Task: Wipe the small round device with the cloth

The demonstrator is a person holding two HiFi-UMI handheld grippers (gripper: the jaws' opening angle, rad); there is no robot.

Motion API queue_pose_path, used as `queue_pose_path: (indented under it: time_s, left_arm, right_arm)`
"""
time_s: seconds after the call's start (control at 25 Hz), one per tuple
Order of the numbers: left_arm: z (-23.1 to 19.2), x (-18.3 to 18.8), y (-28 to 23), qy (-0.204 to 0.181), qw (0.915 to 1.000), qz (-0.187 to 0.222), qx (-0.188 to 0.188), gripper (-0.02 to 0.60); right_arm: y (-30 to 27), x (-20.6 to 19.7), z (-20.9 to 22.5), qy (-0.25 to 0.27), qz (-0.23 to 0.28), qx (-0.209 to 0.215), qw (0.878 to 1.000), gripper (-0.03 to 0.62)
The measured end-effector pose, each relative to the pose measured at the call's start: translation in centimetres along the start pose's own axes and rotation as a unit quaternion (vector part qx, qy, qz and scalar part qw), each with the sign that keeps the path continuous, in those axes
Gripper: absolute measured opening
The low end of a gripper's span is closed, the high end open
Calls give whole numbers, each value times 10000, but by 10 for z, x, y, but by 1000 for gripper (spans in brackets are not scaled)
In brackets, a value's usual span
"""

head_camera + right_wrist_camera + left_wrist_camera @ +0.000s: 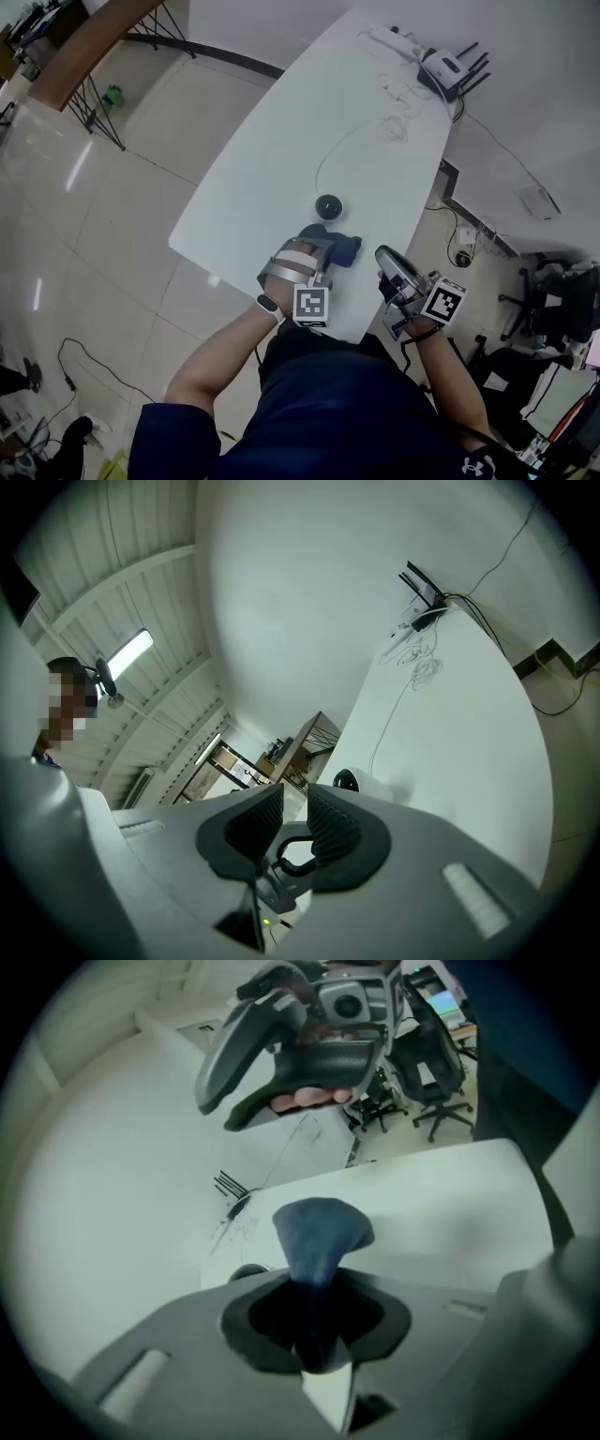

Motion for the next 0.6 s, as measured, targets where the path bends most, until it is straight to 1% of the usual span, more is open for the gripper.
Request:
queue_pose_path:
  time_s: [0.04, 0.08, 0.12, 0.16, 0.2, 0.24, 0.28, 0.32, 0.36, 0.4, 0.44, 0.48, 0.52, 0.56, 0.6]
  left_arm:
    - [-5, -3, 3, 289, 9996, 31, -18, 66]
    - [-12, -8, 6, 937, 9955, 121, -113, 66]
    - [-21, -16, 11, 1839, 9823, 252, -248, 66]
    - [-32, -27, 17, 2878, 9560, 425, -382, 66]
    - [-44, -41, 24, 3968, 9143, 657, -486, 66]
    - [-58, -56, 31, 5030, 8574, 946, -541, 66]
    - [-72, -72, 37, 5965, 7912, 1243, -527, 66]
    - [-83, -90, 40, 6671, 7291, 1462, -442, 66]
    - [-89, -107, 39, 7103, 6863, 1528, -325, 66]
    - [-89, -123, 33, 7289, 6692, 1427, -241, 66]
    - [-85, -135, 24, 7303, 6719, 1210, -231, 66]
    - [-78, -143, 14, 7242, 6823, 960, -285, 67]
    - [-71, -147, 3, 7185, 6905, 751, -367, 67]
    - [-64, -147, -6, 7171, 6928, 616, -454, 67]
    - [-58, -146, -14, 7198, 6901, 532, -527, 67]
  right_arm:
    - [2, 0, 2, -5, 18, -50, 10000, 86]
    - [5, -1, 3, -20, 47, -84, 10000, 86]
    - [8, 0, 4, -48, 85, -87, 9999, 86]
    - [10, 0, 4, -98, 132, -56, 9998, 86]
    - [12, 0, 4, -160, 182, -8, 9997, 84]
    - [14, 1, 4, -214, 239, 31, 9995, 83]
    - [15, 3, 4, -251, 307, 52, 9992, 83]
    - [17, 6, 5, -273, 383, 61, 9989, 83]
    - [19, 8, 6, -285, 457, 58, 9985, 83]
    - [21, 9, 6, -304, 515, 49, 9982, 83]
    - [21, 9, 7, -344, 546, 50, 9979, 83]
    - [22, 8, 7, -385, 553, 58, 9977, 83]
    - [21, 6, 7, -402, 545, 61, 9977, 83]
    - [22, 5, 6, -393, 532, 53, 9978, 82]
    - [23, 5, 6, -367, 526, 30, 9979, 81]
Point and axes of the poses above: the fingertips, and each gripper's own axes: y backward along the fingers, z to its right, x out of its top, the point moved 2 cm from there along y, backward along the fingers, and after that the axes turned 15 degrees about -y, right-handed, at the moved point
